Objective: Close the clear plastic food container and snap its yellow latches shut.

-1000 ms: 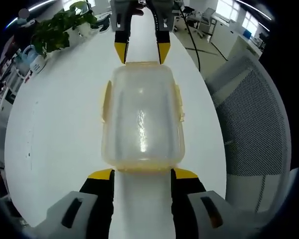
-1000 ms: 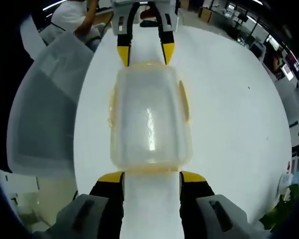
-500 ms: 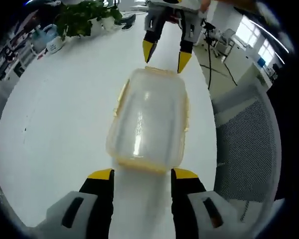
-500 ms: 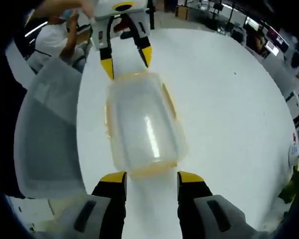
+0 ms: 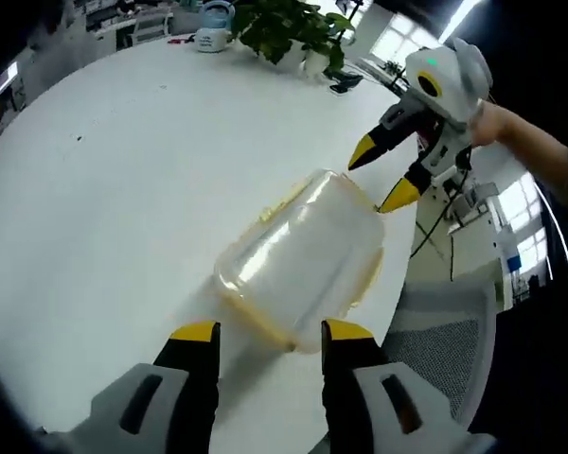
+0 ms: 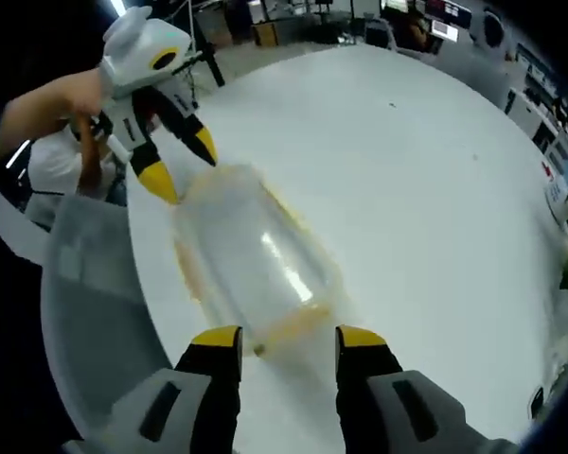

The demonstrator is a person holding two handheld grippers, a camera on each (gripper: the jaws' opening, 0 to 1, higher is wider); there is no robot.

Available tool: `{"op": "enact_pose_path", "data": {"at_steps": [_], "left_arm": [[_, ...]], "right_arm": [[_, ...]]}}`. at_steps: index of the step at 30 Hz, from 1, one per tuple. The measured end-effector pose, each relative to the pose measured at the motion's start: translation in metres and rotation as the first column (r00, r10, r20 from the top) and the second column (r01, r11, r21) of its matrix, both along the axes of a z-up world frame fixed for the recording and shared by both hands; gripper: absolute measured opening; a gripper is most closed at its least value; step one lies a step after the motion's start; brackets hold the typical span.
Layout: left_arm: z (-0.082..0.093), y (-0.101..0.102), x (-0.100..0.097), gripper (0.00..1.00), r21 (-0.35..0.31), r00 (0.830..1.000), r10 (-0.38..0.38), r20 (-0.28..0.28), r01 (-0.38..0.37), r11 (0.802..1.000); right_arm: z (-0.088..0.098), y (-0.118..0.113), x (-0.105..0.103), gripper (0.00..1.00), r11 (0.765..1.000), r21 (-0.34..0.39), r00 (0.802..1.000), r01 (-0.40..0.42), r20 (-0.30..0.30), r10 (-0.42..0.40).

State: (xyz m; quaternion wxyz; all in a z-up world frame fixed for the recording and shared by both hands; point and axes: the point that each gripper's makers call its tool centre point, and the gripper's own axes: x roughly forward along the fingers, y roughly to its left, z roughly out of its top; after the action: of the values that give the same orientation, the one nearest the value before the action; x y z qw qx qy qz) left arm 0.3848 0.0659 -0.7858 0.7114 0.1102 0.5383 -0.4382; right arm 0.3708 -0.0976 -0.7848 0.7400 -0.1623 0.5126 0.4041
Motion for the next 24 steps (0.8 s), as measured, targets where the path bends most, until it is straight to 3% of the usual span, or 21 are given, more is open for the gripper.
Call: {"op": "enact_pose_path", "data": {"at_steps": [2, 4, 7, 9, 12, 13, 15, 18, 20, 24], "left_arm": [[0.0, 0.001, 0.0, 0.42, 0.0, 0.99, 0.121, -0.071, -0.122, 0.993], [0.003, -0.002, 0.0, 0.38, -0.042, 0.979, 0.17, -0.116, -0.176, 0.984], [-0.003, 0.005, 0.0, 0.36, 0.005, 0.978, 0.182, -0.104, -0.183, 0.983], [-0.007, 0.006, -0.001, 0.36, 0.015, 0.969, 0.211, -0.129, -0.211, 0.977], [-0.006, 0.001, -0.003, 0.36, -0.007, 0.937, 0.294, -0.188, -0.301, 0.954], [-0.006, 0.001, -0.004, 0.35, -0.006, 0.911, 0.343, -0.231, -0.354, 0.935], [-0.008, 0.002, -0.002, 0.31, -0.005, 0.895, 0.37, -0.249, -0.383, 0.924], [-0.016, 0.008, -0.001, 0.29, 0.04, 0.898, 0.379, -0.224, -0.38, 0.924], [-0.015, 0.008, -0.002, 0.3, 0.033, 0.885, 0.397, -0.244, -0.402, 0.915], [-0.013, 0.006, -0.002, 0.29, 0.029, 0.886, 0.396, -0.241, -0.401, 0.916]], "right_arm": [[0.0, 0.0, -0.001, 0.38, 1.0, 0.001, 1.0, 0.014, -0.006, -0.014], [-0.002, -0.001, -0.002, 0.39, 0.999, -0.001, 0.999, 0.044, -0.023, -0.044], [-0.001, 0.0, 0.0, 0.4, 0.986, 0.035, 0.984, 0.166, -0.075, -0.163], [0.0, 0.0, 0.0, 0.41, 0.972, 0.056, 0.969, 0.227, -0.108, -0.22], [-0.001, -0.003, 0.002, 0.41, 0.946, 0.052, 0.938, 0.321, -0.157, -0.309], [-0.003, -0.004, 0.004, 0.4, 0.946, 0.049, 0.938, 0.319, -0.157, -0.308], [-0.005, -0.002, 0.002, 0.37, 0.942, 0.05, 0.93, 0.333, -0.181, -0.319], [-0.008, -0.002, -0.002, 0.35, 0.936, 0.035, 0.921, 0.349, -0.2, -0.336], [-0.009, -0.003, -0.004, 0.32, 0.929, 0.024, 0.909, 0.368, -0.216, -0.355], [-0.009, -0.004, -0.002, 0.31, 0.92, 0.028, 0.9, 0.391, -0.223, -0.376]]}}
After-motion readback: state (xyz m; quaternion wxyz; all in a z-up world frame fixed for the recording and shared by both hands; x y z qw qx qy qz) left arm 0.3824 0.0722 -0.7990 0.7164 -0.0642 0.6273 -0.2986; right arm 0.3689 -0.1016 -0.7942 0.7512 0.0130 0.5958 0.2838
